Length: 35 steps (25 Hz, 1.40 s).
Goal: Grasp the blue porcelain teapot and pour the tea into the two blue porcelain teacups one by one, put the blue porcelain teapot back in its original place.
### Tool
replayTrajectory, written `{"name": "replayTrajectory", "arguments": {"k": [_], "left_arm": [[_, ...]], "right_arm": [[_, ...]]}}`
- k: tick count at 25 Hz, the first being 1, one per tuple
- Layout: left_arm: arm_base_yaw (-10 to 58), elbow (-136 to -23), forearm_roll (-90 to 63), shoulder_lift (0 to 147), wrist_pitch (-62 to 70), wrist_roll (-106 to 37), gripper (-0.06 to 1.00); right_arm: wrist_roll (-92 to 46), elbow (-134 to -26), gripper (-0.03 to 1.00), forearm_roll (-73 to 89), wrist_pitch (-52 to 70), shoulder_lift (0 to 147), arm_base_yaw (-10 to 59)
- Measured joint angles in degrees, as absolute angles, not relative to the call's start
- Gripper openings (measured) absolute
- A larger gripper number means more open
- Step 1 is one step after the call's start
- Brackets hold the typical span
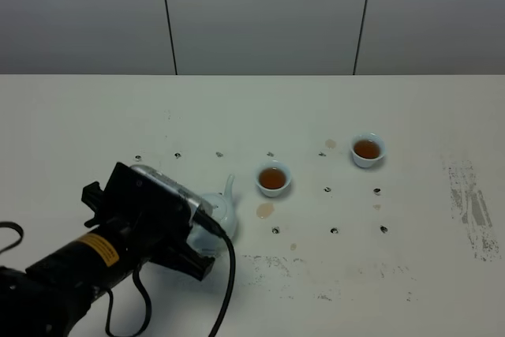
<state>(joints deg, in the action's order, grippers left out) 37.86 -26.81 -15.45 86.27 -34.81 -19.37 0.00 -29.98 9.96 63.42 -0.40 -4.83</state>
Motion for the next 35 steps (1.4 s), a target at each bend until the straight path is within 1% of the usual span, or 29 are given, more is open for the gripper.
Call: {"name": "replayTrajectory", "arguments": {"k": [3, 6, 9, 11, 14, 21, 28, 31, 35], "left_arm": [[34.13, -32.33, -18.91, 82.94, -20.89, -23.90, 0.40], [28.05, -38.42, -22.68, 81.58, -5.48, -26.79, 0.40], [21.33, -43.94, -23.27, 81.53, 9.96, -27.20, 0.40], [16.60, -46.95, -22.75, 81.53, 18.03, -27.34, 0.40], [10.73, -50.69, -19.86, 81.53, 26.21, -27.41, 0.40], [1.50, -52.39, -16.91, 81.43, 28.05, -27.53, 0.40], [-10.84, -52.39, -12.83, 81.43, 24.35, -27.42, 0.40], [-12.90, -52.39, -10.63, 81.19, 23.12, -27.42, 0.40], [-12.76, -52.39, -4.34, 78.79, 22.97, -25.23, 0.40]], "right_arm": [[0.00, -29.98, 0.22, 9.96, 63.42, -0.40, -4.83], [0.00, -29.98, 0.22, 9.96, 63.42, -0.40, -4.83], [0.00, -29.98, 0.22, 9.96, 63.42, -0.40, -4.83], [0.00, -29.98, 0.22, 9.96, 63.42, -0.40, -4.83], [0.00, -29.98, 0.22, 9.96, 63.42, -0.40, -4.83], [0.00, -29.98, 0.22, 9.96, 63.42, -0.40, -4.83], [0.00, -29.98, 0.22, 9.96, 63.42, -0.40, -4.83], [0.00, -29.98, 0.22, 9.96, 63.42, -0.40, -4.83], [0.00, -29.98, 0.22, 9.96, 63.42, -0.40, -4.83]]}}
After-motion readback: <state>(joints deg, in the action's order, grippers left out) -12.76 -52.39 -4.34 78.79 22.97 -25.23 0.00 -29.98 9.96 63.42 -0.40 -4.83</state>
